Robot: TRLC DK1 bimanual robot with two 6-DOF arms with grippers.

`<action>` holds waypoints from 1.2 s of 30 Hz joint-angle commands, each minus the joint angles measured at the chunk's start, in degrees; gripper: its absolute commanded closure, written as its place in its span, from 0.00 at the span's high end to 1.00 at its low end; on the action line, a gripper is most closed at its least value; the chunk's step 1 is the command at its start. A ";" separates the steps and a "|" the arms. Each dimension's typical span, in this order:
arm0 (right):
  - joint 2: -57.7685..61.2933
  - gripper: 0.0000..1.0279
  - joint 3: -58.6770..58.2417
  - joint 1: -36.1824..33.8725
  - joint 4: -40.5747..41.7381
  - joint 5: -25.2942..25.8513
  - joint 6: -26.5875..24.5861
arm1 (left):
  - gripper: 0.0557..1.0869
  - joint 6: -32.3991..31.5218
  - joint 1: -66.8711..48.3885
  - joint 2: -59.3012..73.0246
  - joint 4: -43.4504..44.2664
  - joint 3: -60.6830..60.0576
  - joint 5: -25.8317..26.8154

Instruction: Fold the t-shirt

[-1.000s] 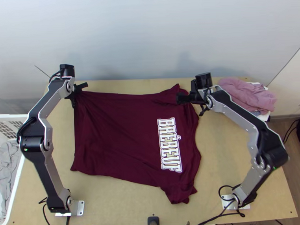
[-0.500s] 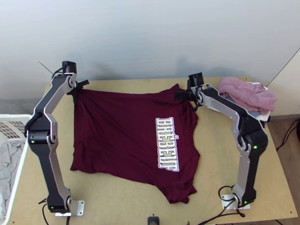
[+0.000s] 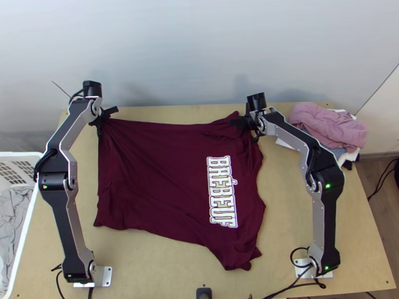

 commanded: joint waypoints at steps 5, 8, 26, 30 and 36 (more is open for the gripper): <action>0.07 0.03 5.13 0.26 -0.03 -0.23 -1.00 | 0.04 0.07 -0.42 0.31 -0.45 1.79 0.03; -0.98 0.03 6.36 0.79 0.85 1.27 -1.00 | 0.04 -0.01 -0.42 0.84 -0.45 3.37 0.03; 1.92 0.03 13.83 4.22 21.24 13.48 -10.93 | 0.04 0.95 0.11 4.35 5.52 10.49 -1.11; 5.35 0.03 18.58 4.57 22.74 15.77 -12.87 | 0.04 1.92 0.37 5.32 9.57 10.75 -1.20; 10.36 0.03 24.38 4.30 23.00 16.82 -14.54 | 0.04 6.05 1.08 7.96 15.98 11.28 -1.11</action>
